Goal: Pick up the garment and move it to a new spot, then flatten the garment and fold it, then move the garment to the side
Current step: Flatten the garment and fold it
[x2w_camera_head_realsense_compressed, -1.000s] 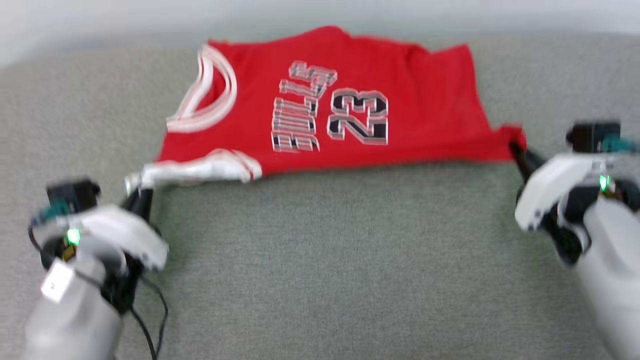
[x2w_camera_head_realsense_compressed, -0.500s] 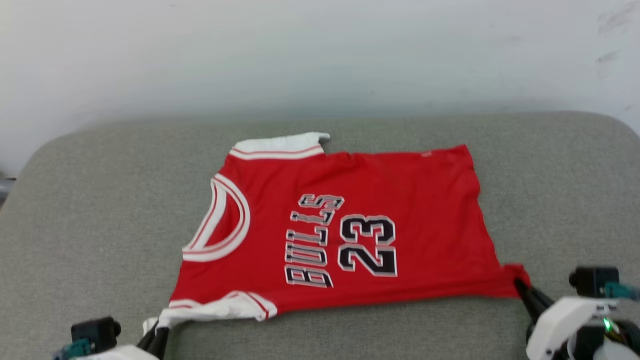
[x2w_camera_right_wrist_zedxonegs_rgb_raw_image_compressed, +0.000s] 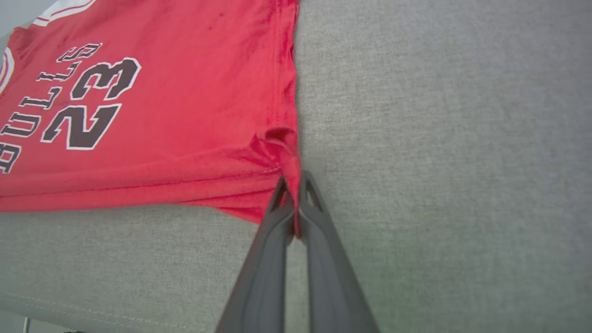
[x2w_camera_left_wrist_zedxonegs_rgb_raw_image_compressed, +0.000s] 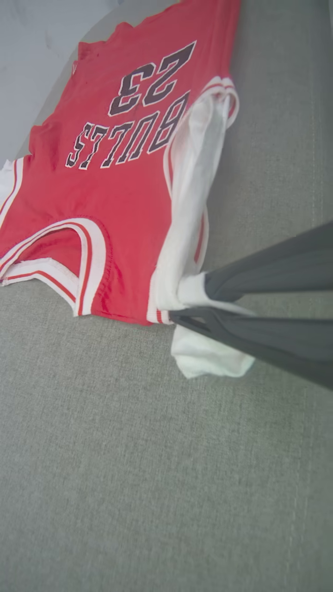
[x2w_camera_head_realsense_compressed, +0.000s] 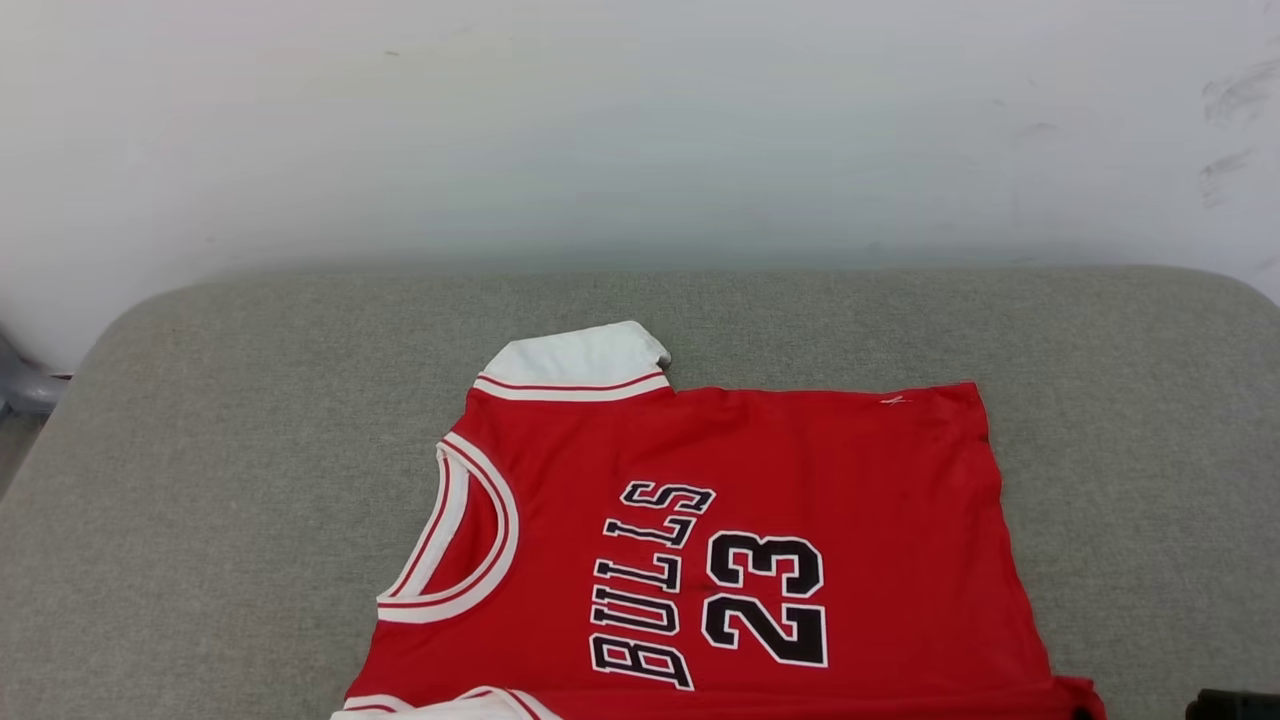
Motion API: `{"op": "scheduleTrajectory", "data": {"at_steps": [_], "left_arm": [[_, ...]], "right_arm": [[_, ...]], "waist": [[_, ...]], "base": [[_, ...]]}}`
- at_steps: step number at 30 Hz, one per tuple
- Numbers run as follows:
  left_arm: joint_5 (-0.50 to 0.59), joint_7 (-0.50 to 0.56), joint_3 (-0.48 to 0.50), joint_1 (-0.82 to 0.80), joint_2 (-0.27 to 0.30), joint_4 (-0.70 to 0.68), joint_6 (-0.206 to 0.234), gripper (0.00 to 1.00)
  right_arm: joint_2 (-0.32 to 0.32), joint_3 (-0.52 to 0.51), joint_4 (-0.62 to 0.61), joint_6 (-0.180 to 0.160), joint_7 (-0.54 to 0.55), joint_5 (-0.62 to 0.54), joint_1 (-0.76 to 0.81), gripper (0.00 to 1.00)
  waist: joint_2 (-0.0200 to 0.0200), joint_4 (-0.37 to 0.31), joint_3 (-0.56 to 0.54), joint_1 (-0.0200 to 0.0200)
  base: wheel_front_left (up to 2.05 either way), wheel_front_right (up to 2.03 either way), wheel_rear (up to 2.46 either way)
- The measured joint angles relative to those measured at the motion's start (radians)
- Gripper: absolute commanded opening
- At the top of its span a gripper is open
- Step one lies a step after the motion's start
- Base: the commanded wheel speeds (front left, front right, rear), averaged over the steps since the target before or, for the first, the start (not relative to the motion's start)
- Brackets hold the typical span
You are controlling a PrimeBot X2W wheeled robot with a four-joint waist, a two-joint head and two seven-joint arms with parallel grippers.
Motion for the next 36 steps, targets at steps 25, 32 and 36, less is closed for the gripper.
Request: {"op": "scheduleTrajectory", "data": {"at_steps": [25, 32, 36], "left_arm": [[0.097, 0.038, -0.087, -0.491, -0.043, 0.235, -0.143, 0.00], [0.088, 0.077, -0.123, -0.534, -0.067, 0.338, -0.190, 0.00], [0.080, 0.080, -0.132, -0.544, -0.079, 0.374, -0.206, 0.65]], "right_arm": [[0.056, 0.024, -0.014, -0.006, 0.088, -0.101, -0.310, 0.00], [0.043, 0.087, 0.109, -0.006, 0.051, -0.071, -0.366, 0.00], [0.031, 0.116, 0.155, -0.006, 0.011, -0.049, -0.380, 1.00]], "waist": [[-0.0001, -0.042, 0.233, 0.0004], [-0.0001, -0.045, 0.263, 0.0003], [-0.0001, -0.044, 0.250, 0.0003]], "base": [[0.00, 0.00, 0.00], [0.00, 0.00, 0.00], [0.00, 0.00, 0.00]]}}
